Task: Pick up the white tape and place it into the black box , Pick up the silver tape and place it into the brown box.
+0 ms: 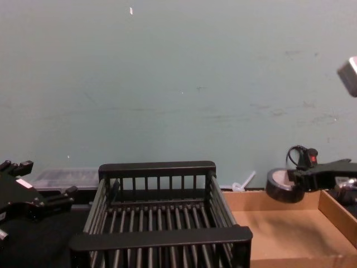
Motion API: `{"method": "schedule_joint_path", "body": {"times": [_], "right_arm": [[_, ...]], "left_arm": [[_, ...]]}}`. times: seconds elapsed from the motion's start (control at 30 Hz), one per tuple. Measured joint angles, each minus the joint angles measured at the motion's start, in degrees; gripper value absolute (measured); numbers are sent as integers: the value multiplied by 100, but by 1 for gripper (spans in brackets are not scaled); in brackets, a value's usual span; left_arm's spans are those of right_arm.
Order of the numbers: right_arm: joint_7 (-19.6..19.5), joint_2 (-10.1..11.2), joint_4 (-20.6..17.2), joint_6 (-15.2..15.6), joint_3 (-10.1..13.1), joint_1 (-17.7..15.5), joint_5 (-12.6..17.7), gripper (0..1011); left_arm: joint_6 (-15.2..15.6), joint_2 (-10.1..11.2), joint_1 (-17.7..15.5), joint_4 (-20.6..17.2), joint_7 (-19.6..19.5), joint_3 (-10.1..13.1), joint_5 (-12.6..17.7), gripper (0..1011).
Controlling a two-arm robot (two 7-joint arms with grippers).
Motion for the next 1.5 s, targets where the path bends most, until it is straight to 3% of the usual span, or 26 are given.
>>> {"method": "schedule_joint_path", "body": {"times": [0.33,0.83,1.5], "right_arm": [[-33,-265,633,-88,-51,298,-226,158],[-25,-288,681,-89,-68,318,-313,186],[-22,-281,664,-85,-58,311,-282,815]], "left_arm": [[0,0,0,0,0,0,0,1001],[0,0,0,0,0,0,0,1001],[0,0,0,0,0,0,0,1001]]}}
